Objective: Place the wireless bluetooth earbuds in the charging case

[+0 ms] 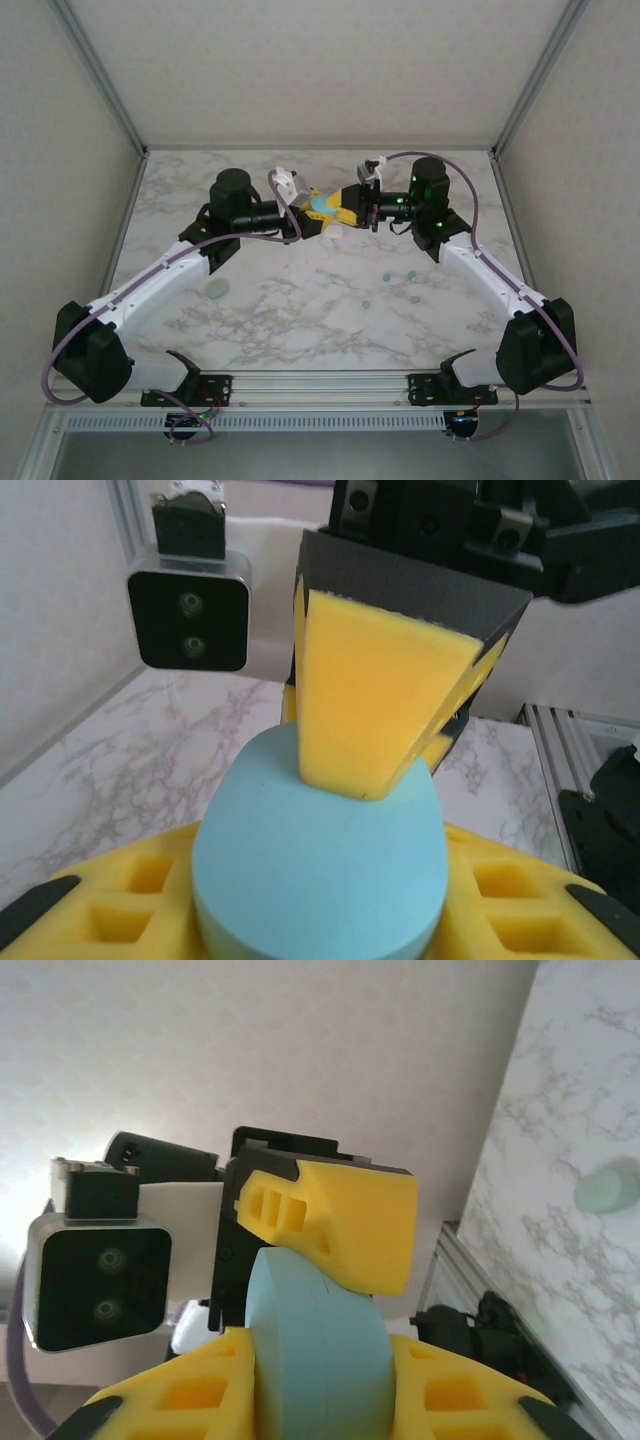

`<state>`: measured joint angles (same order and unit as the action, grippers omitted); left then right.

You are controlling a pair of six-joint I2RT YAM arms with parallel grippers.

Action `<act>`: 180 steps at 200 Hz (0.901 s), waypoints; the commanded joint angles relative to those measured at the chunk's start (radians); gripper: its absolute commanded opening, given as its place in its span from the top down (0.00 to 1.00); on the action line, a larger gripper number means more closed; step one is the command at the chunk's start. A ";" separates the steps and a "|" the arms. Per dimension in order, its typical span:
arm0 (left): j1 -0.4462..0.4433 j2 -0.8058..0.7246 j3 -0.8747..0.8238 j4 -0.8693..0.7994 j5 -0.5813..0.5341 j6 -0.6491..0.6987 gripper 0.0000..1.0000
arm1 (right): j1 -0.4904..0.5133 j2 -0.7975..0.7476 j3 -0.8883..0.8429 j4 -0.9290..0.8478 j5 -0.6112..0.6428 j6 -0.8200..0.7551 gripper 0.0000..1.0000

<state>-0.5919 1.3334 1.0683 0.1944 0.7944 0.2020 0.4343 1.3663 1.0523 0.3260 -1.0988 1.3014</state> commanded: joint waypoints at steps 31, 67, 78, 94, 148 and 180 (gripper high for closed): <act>0.019 -0.048 -0.071 0.300 -0.014 -0.148 0.49 | 0.001 0.034 -0.089 0.545 0.067 0.400 0.85; 0.021 -0.042 -0.066 0.309 0.009 -0.159 0.48 | 0.000 0.048 -0.107 0.622 0.085 0.469 0.85; 0.021 -0.043 -0.070 0.313 0.013 -0.159 0.48 | 0.000 0.053 -0.106 0.650 0.086 0.491 0.85; 0.021 -0.040 -0.067 0.327 0.017 -0.170 0.48 | 0.000 0.050 -0.107 0.632 0.087 0.487 0.85; 0.019 -0.031 -0.039 0.254 0.042 -0.135 0.53 | 0.001 0.060 -0.107 0.598 0.087 0.469 0.84; 0.011 -0.022 0.000 0.148 0.049 -0.075 0.52 | 0.003 0.040 -0.091 0.470 0.073 0.376 0.84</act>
<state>-0.5732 1.3163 1.0149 0.4328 0.7841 0.0711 0.4366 1.4193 0.9546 0.8757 -1.0424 1.7576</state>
